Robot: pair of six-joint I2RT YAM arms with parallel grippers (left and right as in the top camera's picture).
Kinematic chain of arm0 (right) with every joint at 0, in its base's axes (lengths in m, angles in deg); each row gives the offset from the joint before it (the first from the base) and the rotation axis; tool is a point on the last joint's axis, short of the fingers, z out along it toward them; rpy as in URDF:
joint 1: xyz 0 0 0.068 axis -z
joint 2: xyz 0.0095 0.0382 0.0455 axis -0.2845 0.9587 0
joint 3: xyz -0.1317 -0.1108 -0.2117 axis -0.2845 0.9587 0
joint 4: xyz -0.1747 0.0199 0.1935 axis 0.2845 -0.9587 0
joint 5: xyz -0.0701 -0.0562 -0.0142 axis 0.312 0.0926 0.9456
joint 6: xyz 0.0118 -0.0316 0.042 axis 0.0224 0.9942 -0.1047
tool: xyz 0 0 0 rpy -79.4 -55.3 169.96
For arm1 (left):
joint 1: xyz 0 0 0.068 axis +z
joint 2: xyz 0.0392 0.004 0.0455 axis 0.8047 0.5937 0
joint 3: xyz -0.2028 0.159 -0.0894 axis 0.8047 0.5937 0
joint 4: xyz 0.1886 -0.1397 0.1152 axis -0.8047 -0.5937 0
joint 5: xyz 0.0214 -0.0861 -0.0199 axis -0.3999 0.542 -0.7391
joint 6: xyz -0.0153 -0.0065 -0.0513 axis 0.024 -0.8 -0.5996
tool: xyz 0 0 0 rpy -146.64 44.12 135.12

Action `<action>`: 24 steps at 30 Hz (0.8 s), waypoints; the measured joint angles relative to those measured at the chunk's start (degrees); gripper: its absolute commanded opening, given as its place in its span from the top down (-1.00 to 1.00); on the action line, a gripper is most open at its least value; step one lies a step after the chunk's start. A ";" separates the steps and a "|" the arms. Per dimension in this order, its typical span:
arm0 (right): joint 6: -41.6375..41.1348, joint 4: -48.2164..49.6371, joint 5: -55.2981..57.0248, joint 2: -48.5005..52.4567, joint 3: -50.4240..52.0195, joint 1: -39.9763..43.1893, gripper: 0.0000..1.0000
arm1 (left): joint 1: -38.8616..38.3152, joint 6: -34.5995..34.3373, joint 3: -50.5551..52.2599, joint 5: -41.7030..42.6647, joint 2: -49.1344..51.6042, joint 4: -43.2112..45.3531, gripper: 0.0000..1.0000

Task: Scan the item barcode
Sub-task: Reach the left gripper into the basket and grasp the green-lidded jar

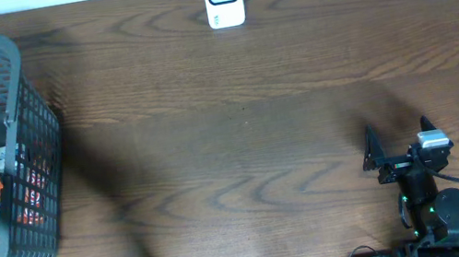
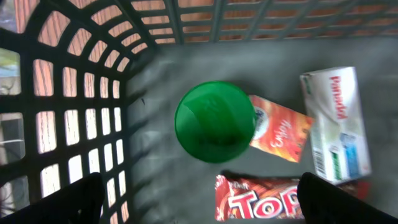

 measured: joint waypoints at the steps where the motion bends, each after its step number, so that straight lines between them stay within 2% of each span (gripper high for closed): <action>1: -0.02 0.00 0.00 0.00 0.00 0.00 -0.99 | 0.00 0.02 0.00 -0.31 1.16 0.20 -0.95; 8: 0.00 0.00 0.00 0.00 0.00 0.00 -0.98 | 0.00 0.02 0.00 -1.16 10.19 1.66 -0.94; 24: 0.00 0.00 0.02 0.00 0.00 0.00 -0.99 | 0.00 -0.35 0.00 -3.06 16.46 6.23 -0.95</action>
